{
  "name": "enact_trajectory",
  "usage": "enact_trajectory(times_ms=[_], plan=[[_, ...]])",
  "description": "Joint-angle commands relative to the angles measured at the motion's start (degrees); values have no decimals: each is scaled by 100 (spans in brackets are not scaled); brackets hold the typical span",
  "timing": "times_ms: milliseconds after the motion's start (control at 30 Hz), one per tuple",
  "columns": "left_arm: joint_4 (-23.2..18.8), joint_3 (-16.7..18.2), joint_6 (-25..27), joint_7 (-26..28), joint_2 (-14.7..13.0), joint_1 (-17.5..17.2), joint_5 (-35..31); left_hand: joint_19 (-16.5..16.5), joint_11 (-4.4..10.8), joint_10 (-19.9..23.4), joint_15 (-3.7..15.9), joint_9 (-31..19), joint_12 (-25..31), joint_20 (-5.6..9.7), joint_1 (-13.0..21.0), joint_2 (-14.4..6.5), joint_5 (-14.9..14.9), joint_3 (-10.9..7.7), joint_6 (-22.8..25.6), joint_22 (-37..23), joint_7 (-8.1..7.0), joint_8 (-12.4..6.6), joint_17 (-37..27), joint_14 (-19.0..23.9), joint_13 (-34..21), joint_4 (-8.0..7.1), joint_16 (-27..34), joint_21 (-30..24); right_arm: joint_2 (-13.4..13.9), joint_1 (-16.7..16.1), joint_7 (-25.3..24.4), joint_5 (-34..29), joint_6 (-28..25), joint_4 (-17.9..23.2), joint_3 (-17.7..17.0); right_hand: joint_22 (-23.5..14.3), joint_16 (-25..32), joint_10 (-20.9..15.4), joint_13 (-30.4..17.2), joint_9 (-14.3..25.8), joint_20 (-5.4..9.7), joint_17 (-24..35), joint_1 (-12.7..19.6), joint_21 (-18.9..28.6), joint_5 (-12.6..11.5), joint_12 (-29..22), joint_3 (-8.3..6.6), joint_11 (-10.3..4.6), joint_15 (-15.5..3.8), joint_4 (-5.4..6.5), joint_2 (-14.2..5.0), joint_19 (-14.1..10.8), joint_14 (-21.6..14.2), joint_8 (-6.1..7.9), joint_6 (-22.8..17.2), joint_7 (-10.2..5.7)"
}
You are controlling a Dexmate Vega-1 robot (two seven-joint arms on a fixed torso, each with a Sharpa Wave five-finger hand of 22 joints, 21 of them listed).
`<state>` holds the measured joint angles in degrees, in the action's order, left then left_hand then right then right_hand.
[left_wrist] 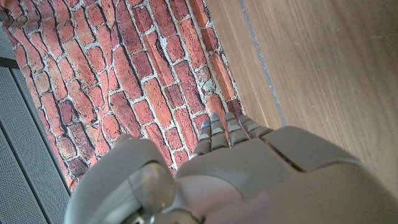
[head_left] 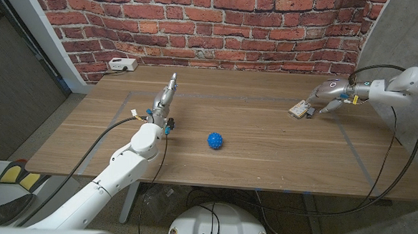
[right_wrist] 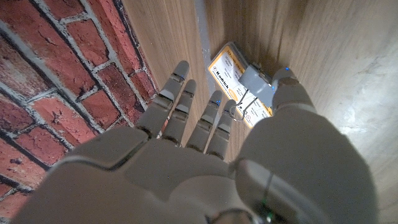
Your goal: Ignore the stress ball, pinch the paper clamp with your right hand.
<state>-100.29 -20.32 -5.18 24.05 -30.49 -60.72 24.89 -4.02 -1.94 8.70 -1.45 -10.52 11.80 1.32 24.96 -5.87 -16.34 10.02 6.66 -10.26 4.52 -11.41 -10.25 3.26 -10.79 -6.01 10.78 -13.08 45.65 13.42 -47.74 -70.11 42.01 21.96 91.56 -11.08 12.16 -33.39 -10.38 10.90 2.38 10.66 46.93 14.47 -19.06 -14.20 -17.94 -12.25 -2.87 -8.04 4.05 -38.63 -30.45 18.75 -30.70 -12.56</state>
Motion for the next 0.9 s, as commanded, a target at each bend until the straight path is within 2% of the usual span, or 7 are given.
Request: enact_trajectory(times_ms=[33, 333, 900], plan=[[56, 4, -1, -77, -20, 52, 48, -59, 29, 15, -2, -17, -18, -7, -16, 8, 14, 59, 36, -13, -3, 8, -20, -28, -11, -7, -15, 19, 98, 20, -261, -38, 208, 164, 13, -16, 33, -230, -20, 20, 19, -2, 22, 53, 15, -46, -6, -7, -533, 50, -67, -56, -154, 79, -238, -3], [136, -3, -20, -149, -24, 103, 92, -77, 37, -10, -5, -17, -27, -23, -14, 2, 17, 68, 29, -14, -3, 11, -20, -36, -12, -8, -16, 34, 304, -39, -21, 41, 329, 511, -220, -25, 35, -520, -19, 19, 49, 5, -6, 85, 59, -63, 5, -11, -587, 93, -155, -134, -366, 131, -541, -12], [252, -18, -63, -260, -42, 181, 149, -91, 29, -11, 8, -18, -25, -55, -12, -5, 22, 86, 34, -16, -6, 9, -21, -46, -12, -11, -15, 51, 583, -279, 280, 80, 343, 971, -786, -30, 8, -767, -13, 12, 89, -6, 16, 106, 101, -77, 0, 6, -725, 88, -206, -188, -512, 134, -717, -17]])
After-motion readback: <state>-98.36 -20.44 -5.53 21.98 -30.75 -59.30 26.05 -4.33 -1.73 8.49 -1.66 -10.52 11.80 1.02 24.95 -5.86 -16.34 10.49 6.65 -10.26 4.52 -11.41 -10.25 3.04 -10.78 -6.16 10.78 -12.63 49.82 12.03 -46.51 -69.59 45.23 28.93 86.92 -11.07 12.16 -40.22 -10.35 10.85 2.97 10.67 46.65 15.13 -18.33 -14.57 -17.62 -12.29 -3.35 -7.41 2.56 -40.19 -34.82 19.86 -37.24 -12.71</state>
